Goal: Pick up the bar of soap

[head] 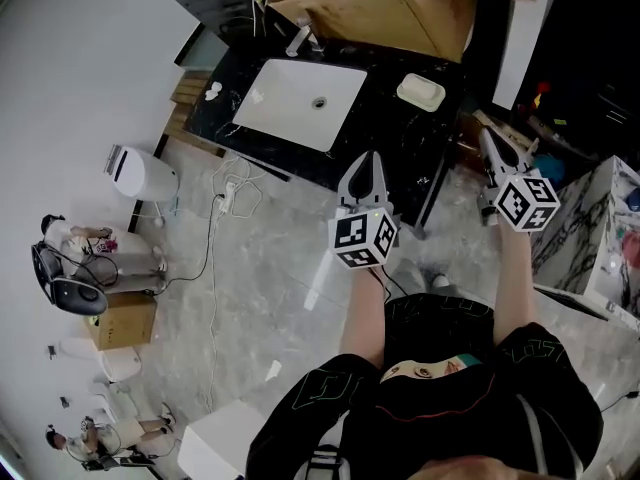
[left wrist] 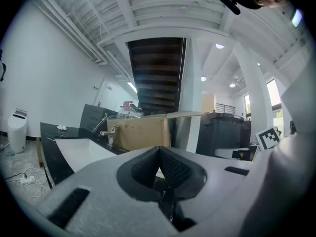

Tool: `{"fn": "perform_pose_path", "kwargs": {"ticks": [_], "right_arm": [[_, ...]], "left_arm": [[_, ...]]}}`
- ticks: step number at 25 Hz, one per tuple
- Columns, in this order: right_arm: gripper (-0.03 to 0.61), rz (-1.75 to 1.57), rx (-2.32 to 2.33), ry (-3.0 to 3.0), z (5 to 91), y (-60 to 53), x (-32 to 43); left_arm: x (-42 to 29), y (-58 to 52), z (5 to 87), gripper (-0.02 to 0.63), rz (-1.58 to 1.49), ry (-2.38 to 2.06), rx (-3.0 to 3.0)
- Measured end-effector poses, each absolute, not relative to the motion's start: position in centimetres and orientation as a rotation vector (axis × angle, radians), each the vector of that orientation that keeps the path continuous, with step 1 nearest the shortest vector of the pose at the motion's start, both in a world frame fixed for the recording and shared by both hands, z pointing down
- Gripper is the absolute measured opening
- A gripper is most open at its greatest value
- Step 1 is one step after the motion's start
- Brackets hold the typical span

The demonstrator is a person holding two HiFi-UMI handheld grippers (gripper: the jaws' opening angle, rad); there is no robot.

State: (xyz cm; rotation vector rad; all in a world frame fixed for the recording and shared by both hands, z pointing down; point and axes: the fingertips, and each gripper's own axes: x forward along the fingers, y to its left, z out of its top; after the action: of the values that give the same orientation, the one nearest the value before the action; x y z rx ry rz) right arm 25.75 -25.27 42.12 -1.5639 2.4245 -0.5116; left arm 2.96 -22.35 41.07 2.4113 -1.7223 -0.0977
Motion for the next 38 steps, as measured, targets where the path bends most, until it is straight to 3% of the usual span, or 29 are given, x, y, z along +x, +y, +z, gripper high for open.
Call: {"fn": "perform_pose_path", "kwargs": {"ticks": [24,38], "right_arm": [[0.017,-0.450,-1.804,2.692,44.5,-42.6,21.8],[0.138,-0.572,-1.577,3.576,52.8,-47.6,14.6]], "left_arm": [[6.7,-41.7,47.5,0.008,-0.018,-1.320,2.444],[2.9,-47.9,48.0,0.008,-0.074,-1.262,2.448]]}}
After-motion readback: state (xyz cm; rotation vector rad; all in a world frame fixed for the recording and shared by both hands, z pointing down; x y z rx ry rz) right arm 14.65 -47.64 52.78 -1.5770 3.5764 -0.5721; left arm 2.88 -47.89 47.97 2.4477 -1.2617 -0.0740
